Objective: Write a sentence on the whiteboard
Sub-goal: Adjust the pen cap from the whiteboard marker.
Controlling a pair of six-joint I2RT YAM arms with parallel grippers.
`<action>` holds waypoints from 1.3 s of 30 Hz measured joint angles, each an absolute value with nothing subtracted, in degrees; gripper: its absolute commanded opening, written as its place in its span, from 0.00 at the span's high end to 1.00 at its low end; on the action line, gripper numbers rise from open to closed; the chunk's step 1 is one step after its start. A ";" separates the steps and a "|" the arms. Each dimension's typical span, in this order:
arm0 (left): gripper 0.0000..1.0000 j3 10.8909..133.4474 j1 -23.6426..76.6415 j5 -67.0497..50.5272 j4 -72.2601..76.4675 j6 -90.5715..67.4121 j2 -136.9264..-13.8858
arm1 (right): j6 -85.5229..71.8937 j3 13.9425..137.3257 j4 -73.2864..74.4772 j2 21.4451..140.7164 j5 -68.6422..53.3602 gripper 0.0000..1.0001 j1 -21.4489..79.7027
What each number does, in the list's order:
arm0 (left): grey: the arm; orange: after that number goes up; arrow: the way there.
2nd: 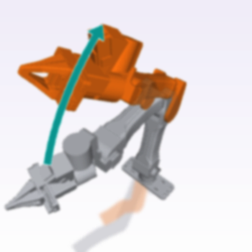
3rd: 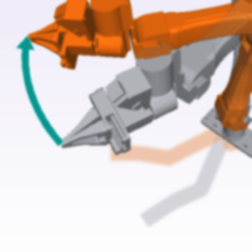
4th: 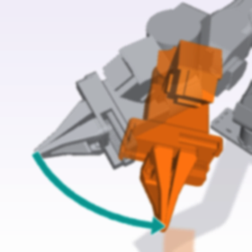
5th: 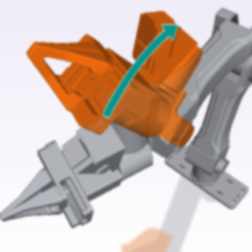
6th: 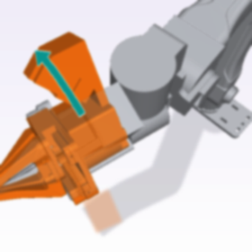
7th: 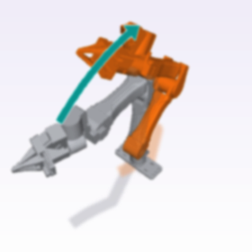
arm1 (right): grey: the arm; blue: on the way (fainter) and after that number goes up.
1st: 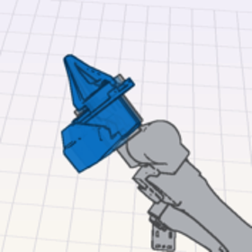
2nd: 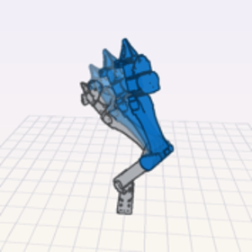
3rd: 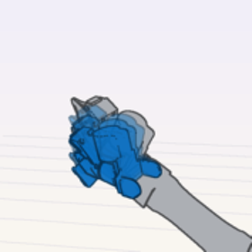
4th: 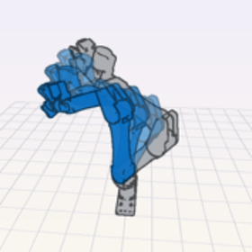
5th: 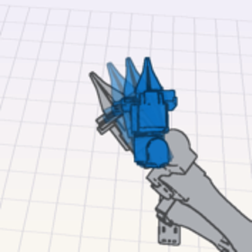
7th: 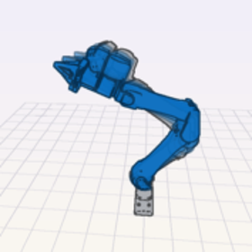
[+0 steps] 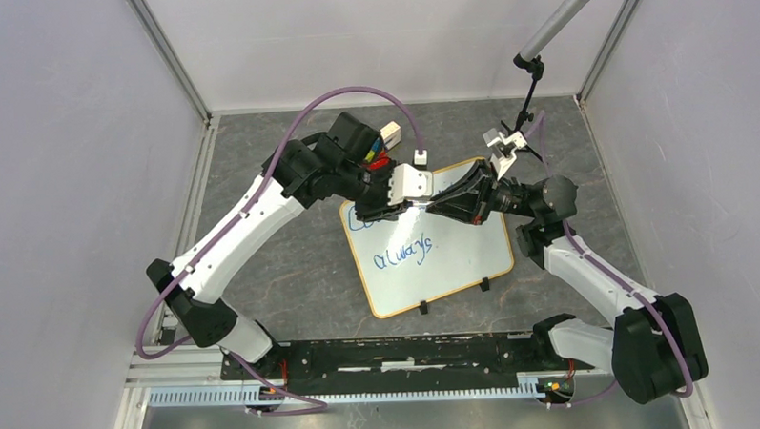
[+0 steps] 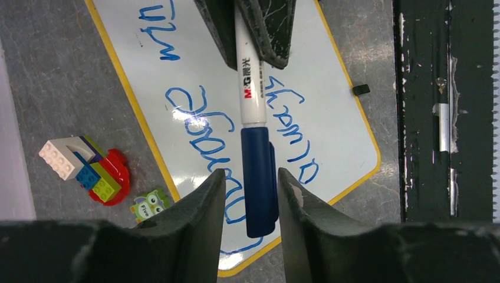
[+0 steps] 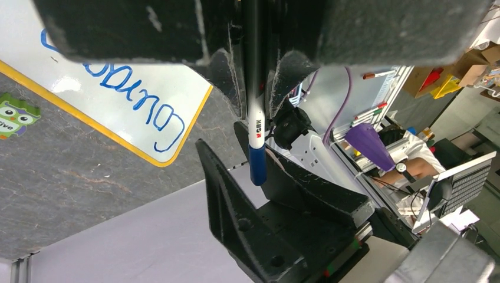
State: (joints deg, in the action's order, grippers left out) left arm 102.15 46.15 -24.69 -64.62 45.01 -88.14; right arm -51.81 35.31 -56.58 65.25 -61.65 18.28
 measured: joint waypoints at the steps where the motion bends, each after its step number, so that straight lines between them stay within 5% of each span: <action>1: 0.64 102.15 46.46 -24.77 -64.62 44.80 -88.14 | -51.81 35.27 -56.55 65.34 -61.65 1.00 18.31; 10: 0.97 102.15 47.37 -25.54 -64.62 43.90 -88.16 | -50.94 35.14 -55.83 65.39 -61.67 1.00 18.81; 35: 0.98 105.16 50.37 -18.61 -72.20 37.89 -91.90 | -43.99 35.18 -47.86 65.43 -60.99 1.00 22.46; 39: 0.69 104.60 50.43 -16.84 -72.05 37.74 -91.74 | -39.11 37.36 -41.85 65.32 -61.04 1.00 22.68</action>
State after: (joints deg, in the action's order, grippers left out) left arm 104.60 50.43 -16.84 -72.05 37.74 -91.74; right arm -39.11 37.36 -41.85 65.32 -61.04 22.68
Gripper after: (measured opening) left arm 0.238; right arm 0.160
